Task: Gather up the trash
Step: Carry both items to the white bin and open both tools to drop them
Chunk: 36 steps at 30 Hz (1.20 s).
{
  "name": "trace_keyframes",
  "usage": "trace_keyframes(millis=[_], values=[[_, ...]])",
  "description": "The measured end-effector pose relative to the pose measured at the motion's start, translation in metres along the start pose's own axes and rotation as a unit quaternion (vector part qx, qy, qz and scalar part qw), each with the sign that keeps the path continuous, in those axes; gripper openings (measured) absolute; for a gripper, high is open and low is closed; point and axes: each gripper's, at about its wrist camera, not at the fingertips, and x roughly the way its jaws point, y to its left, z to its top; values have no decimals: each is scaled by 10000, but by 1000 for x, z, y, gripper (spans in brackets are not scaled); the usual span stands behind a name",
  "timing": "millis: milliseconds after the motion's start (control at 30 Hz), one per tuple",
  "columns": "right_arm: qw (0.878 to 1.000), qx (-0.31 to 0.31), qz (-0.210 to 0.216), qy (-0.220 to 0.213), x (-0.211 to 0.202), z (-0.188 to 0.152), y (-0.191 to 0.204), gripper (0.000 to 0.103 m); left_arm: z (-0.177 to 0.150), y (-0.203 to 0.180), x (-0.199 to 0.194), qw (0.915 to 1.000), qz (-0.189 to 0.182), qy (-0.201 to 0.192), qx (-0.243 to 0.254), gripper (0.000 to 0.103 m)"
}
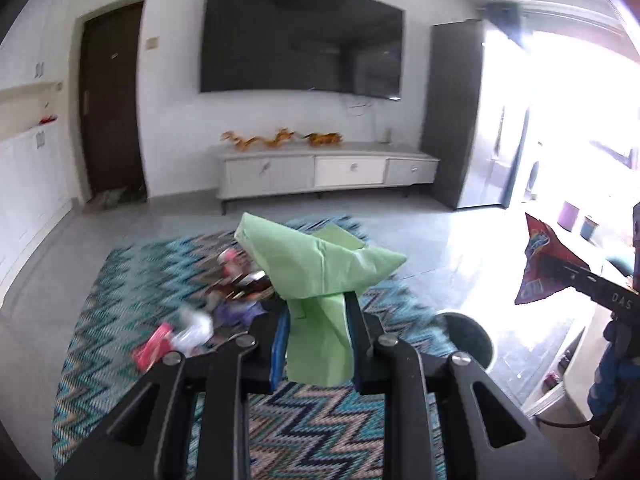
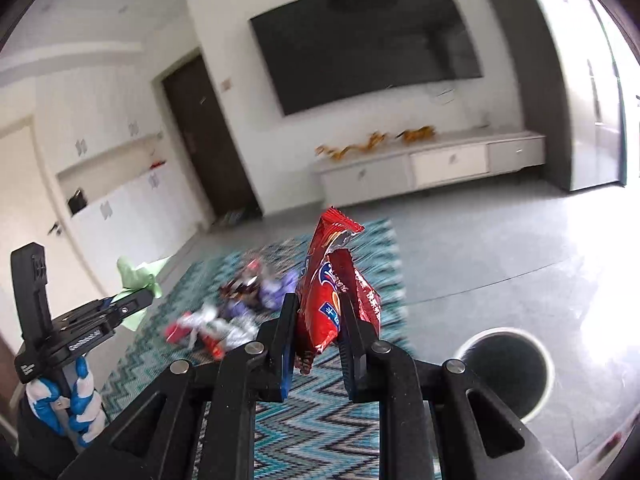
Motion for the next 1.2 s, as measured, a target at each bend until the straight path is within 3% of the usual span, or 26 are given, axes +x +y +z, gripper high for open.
trace_keyframes(millis=[233, 333, 533, 733, 1000, 1067, 1100, 1200], values=[[9968, 391, -585, -376, -65, -2, -54, 18, 39, -71, 29, 9973, -525, 46, 520, 24], [9929, 628, -936, -374, -68, -17, -75, 18, 45, -112, 63, 9936, -715, 288, 823, 24], [9819, 1256, -1413, -84, -44, -42, -133, 18, 36, -179, 139, 9822, -1045, 937, 1247, 25], [9709, 1753, -1560, 472, -10, -70, -189, 18, 11, -240, 225, 9635, -1314, 1745, 1545, 26], [9507, 2296, -1604, 1332, 59, -97, -273, 21, -19, -281, 307, 9398, -1678, 2576, 1492, 26], [9442, 2427, -1643, 1504, 68, -105, -279, 27, -26, -288, 323, 9340, -1787, 2734, 1445, 27], [9417, 2471, -1675, 1555, 70, -110, -285, 32, -28, -290, 329, 9319, -1833, 2792, 1413, 28], [9327, 2657, -1776, 1669, 71, -119, -298, 46, -36, -293, 347, 9254, -1994, 2971, 1249, 51]])
